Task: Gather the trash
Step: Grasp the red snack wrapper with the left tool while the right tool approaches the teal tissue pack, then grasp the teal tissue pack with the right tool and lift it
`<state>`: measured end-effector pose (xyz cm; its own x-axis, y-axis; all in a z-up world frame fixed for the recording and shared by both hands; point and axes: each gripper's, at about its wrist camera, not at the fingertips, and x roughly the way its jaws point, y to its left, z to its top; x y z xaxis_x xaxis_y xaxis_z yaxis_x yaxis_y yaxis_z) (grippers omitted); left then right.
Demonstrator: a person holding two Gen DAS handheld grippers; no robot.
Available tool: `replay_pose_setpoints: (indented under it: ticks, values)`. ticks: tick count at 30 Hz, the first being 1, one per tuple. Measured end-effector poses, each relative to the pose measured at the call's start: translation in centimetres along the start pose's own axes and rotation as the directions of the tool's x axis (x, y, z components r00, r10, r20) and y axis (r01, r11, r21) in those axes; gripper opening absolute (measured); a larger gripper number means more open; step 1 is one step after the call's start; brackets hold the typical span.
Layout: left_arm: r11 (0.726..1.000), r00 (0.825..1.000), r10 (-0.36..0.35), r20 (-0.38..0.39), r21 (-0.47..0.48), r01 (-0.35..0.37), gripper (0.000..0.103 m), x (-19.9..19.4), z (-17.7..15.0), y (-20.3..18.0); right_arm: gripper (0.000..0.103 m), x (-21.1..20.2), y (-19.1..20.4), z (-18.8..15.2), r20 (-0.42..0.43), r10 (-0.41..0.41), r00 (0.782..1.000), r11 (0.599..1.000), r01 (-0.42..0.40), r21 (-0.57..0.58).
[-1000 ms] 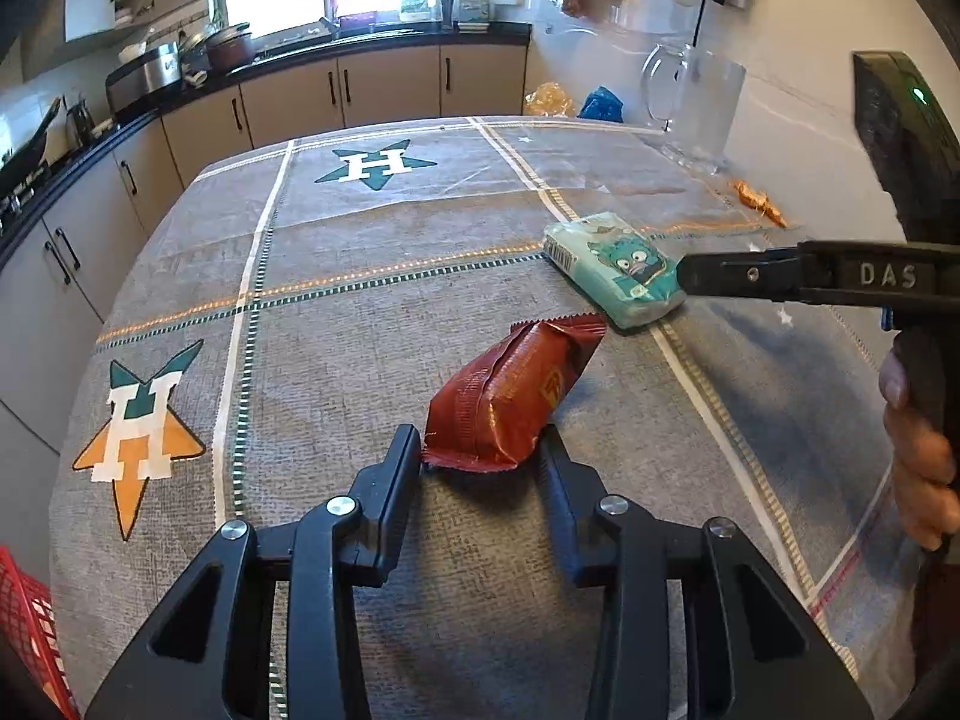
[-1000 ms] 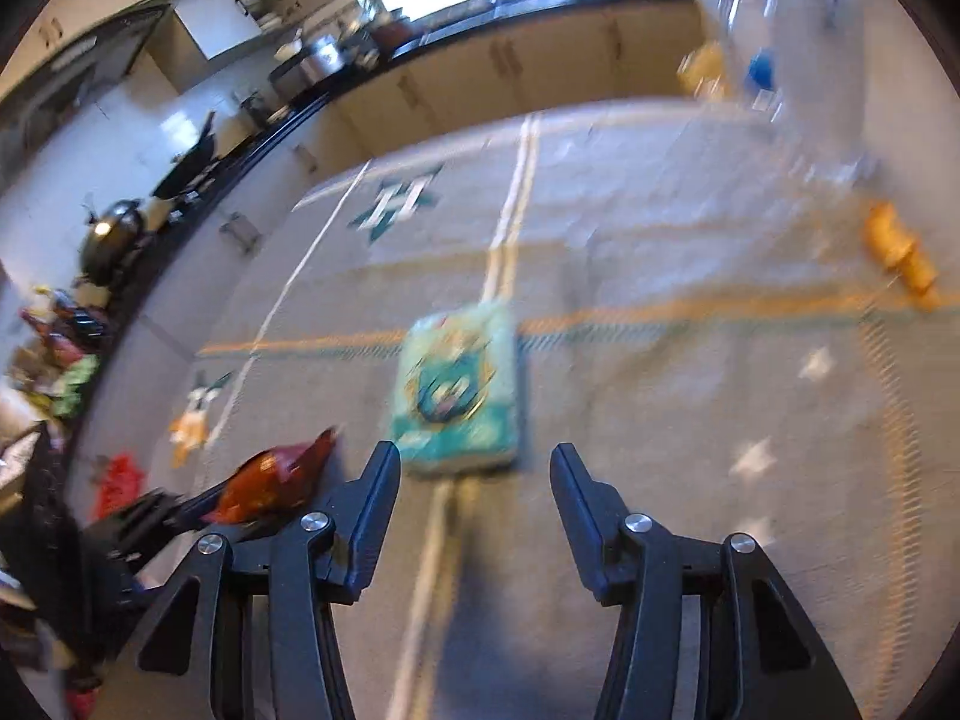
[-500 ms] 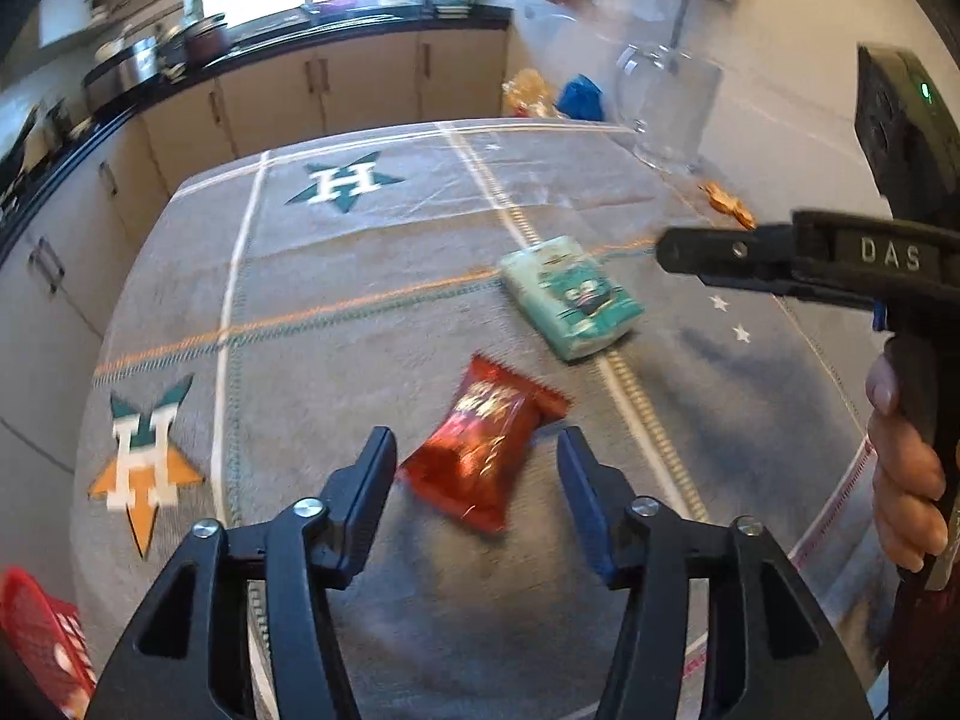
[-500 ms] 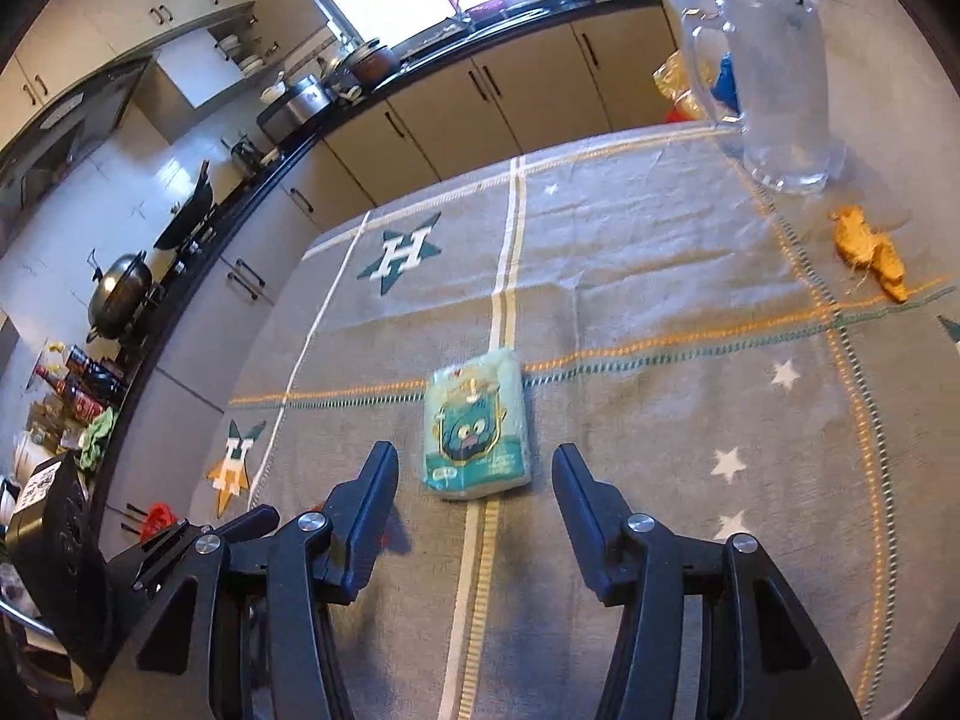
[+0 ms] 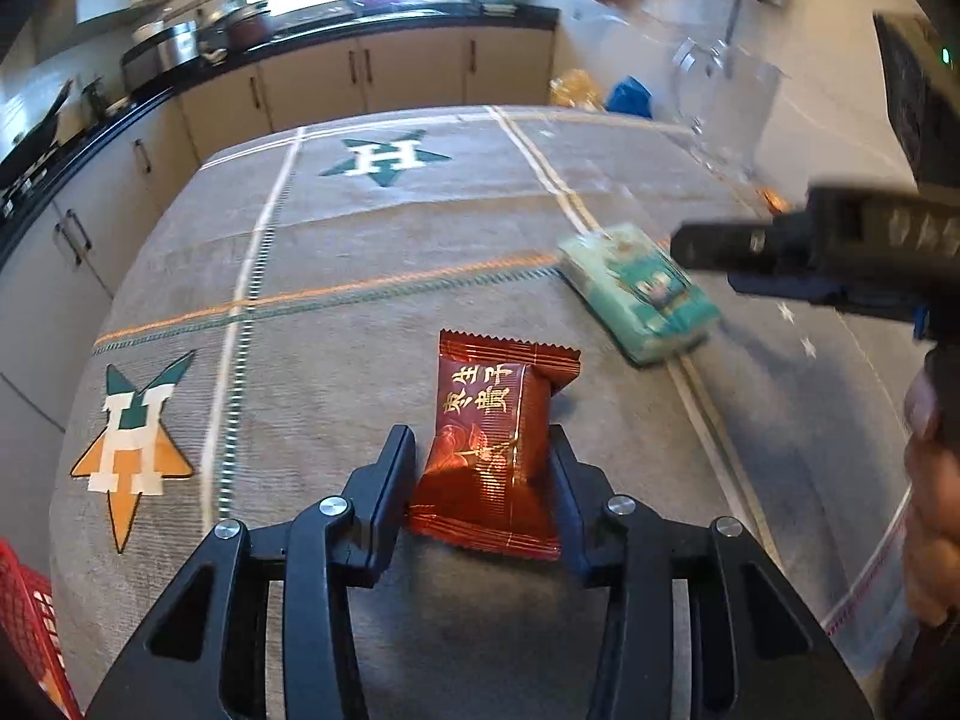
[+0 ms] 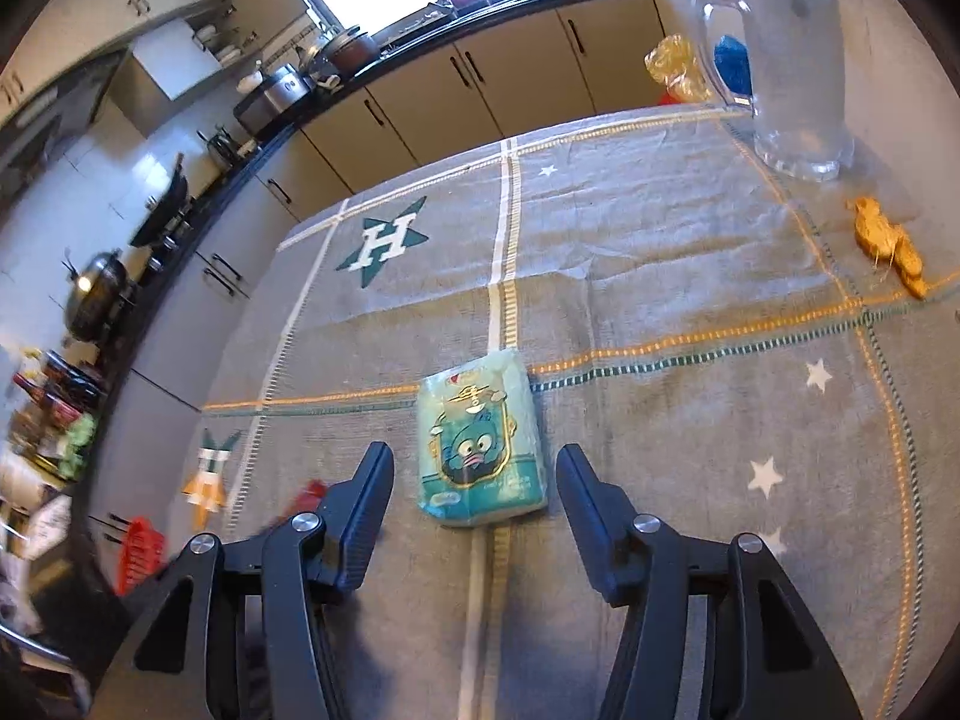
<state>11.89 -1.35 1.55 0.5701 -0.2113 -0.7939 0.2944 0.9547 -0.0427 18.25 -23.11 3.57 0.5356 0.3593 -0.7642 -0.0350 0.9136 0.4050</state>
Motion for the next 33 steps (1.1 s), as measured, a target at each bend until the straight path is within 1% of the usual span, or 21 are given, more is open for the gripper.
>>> replay_pose_setpoints:
  ticks: [1, 4, 5, 9, 13, 14, 16, 17, 19, 24, 26, 29, 33]
  values:
    - [1.000, 1.000, 0.001, 0.007, -0.017, 0.000, 0.042, 0.0, 0.1, 0.5, 0.061, 0.4, 0.2, 0.0, -0.003, -0.019, 1.000, 1.000, 0.019, -0.012]
    - [0.998, 0.999, 0.025, 0.047, -0.054, -0.022, 0.042, -0.7, 0.2, 1.5, 0.062, 1.6, 0.8, -0.3, -0.012, -0.032, 0.999, 0.998, 0.031, -0.051]
    - [0.998, 0.998, 0.027, 0.058, -0.061, -0.024, 0.042, -1.0, 0.2, 1.6, 0.064, 2.0, 1.1, -0.4, -0.014, -0.040, 0.999, 0.997, 0.039, -0.068]
    - [0.995, 0.994, 0.049, 0.098, -0.087, -0.040, 0.042, -1.7, 0.3, 2.4, 0.065, 3.2, 2.5, -1.0, -0.011, -0.099, 0.995, 0.982, 0.096, -0.162]
    - [0.994, 0.993, 0.068, 0.100, -0.089, -0.059, 0.042, -1.8, 0.1, 2.6, 0.065, 4.1, 3.0, -1.8, -0.008, -0.150, 0.989, 0.964, 0.144, -0.223]
    - [0.994, 0.993, 0.068, 0.098, -0.093, -0.059, 0.042, -1.7, 0.2, 2.7, 0.065, 4.1, 3.3, -2.0, 0.010, -0.167, 0.986, 0.956, 0.165, -0.243]
    - [0.993, 0.993, 0.070, 0.099, -0.097, -0.061, 0.042, -1.8, 0.2, 2.7, 0.057, 4.2, 3.4, -2.2, 0.021, -0.190, 0.982, 0.947, 0.189, -0.259]
    - [0.993, 0.992, 0.071, 0.101, -0.098, -0.061, 0.042, -1.7, 0.1, 2.8, 0.056, 4.2, 3.4, -2.2, 0.026, -0.196, 0.980, 0.946, 0.196, -0.258]
    - [0.992, 0.992, 0.077, 0.103, -0.103, -0.066, 0.042, -1.7, 0.1, 2.9, 0.052, 4.1, 3.2, -2.2, 0.029, -0.186, 0.982, 0.949, 0.187, -0.252]
    - [0.990, 0.990, 0.102, 0.099, -0.109, -0.091, 0.042, -1.6, 0.0, 3.2, 0.037, 3.0, 3.0, -2.3, 0.041, -0.150, 0.988, 0.963, 0.156, -0.220]
    - [0.989, 0.989, 0.111, 0.096, -0.112, -0.100, 0.042, -1.4, 0.1, 3.2, 0.036, 2.8, 3.2, -2.4, 0.032, -0.128, 0.991, 0.969, 0.132, -0.210]
    - [0.987, 0.987, 0.128, 0.094, -0.114, -0.116, 0.042, -1.3, 0.1, 3.4, 0.035, 2.8, 3.6, -2.7, 0.037, -0.131, 0.991, 0.966, 0.136, -0.220]
    - [0.985, 0.986, 0.140, 0.094, -0.112, -0.129, 0.042, -1.3, 0.1, 3.4, 0.034, 2.2, 3.8, -2.8, 0.043, -0.107, 0.993, 0.971, 0.114, -0.210]
